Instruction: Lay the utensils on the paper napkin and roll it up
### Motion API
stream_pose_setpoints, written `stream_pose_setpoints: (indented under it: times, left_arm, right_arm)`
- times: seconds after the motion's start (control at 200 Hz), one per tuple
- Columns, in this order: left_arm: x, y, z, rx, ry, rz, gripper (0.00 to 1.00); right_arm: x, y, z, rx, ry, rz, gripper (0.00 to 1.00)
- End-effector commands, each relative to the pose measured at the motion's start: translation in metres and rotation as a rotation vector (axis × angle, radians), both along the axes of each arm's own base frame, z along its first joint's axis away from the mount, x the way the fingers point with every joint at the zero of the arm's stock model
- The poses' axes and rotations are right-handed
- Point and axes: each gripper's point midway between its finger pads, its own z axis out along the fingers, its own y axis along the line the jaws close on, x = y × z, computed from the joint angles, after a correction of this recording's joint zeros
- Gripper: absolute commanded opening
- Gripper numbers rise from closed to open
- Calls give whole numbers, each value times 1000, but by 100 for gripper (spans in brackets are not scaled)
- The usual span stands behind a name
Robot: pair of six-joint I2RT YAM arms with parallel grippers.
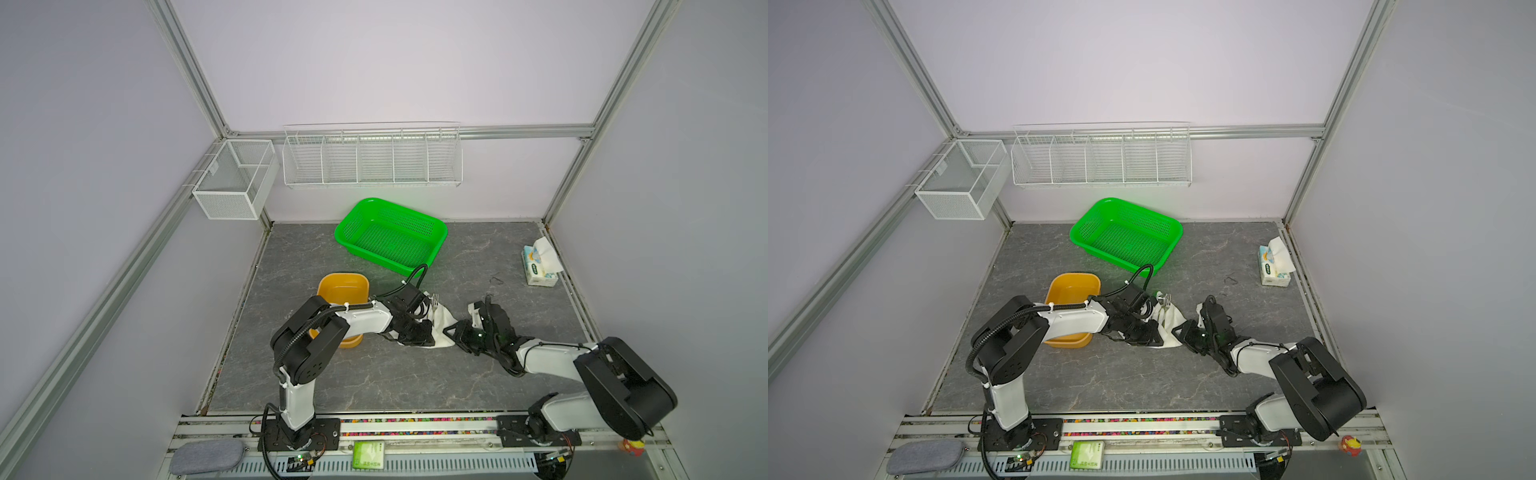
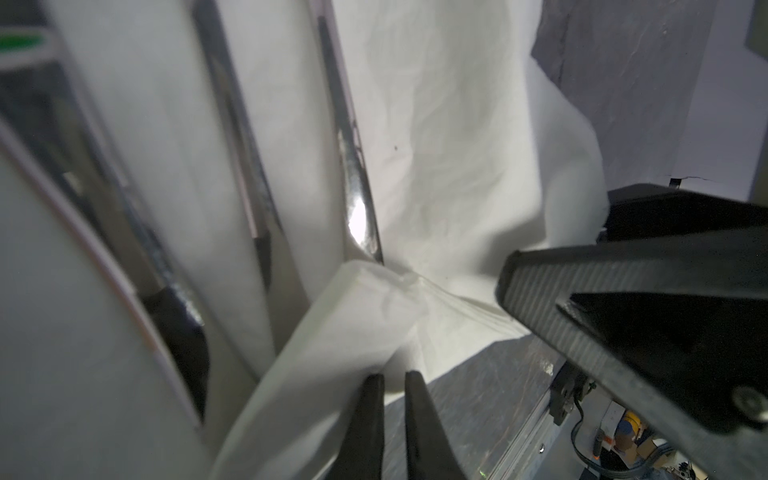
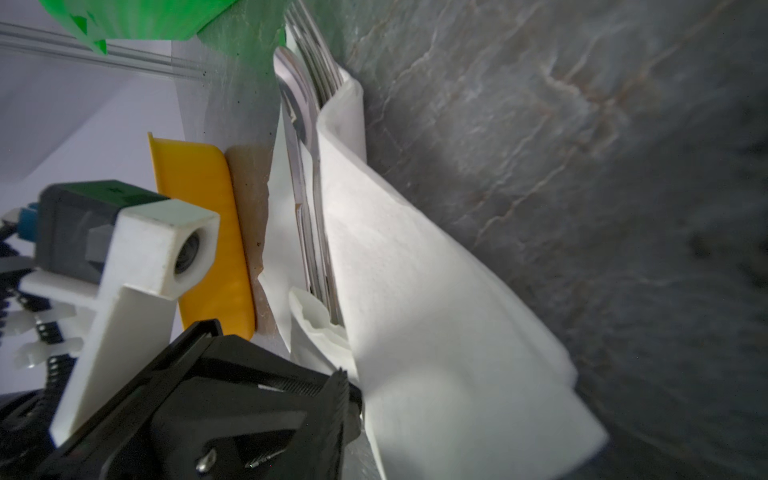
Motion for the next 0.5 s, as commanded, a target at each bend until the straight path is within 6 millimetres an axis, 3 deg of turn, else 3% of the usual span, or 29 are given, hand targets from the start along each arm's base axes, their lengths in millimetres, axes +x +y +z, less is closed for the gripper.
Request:
stream_pose_setpoints:
  times: [0.0,0.22,0.495]
  left_arm:
    - [5,0,1,22,-23,4,14]
    - [5,1,0,26,-23,4,14]
    - [5,1,0,25,-24,7,13]
  right_arm:
    - [1,7,7,5,-22,17,32]
    - [0,4,20,3,-53,13,41]
    - [3,8,31,24,-70,11,35]
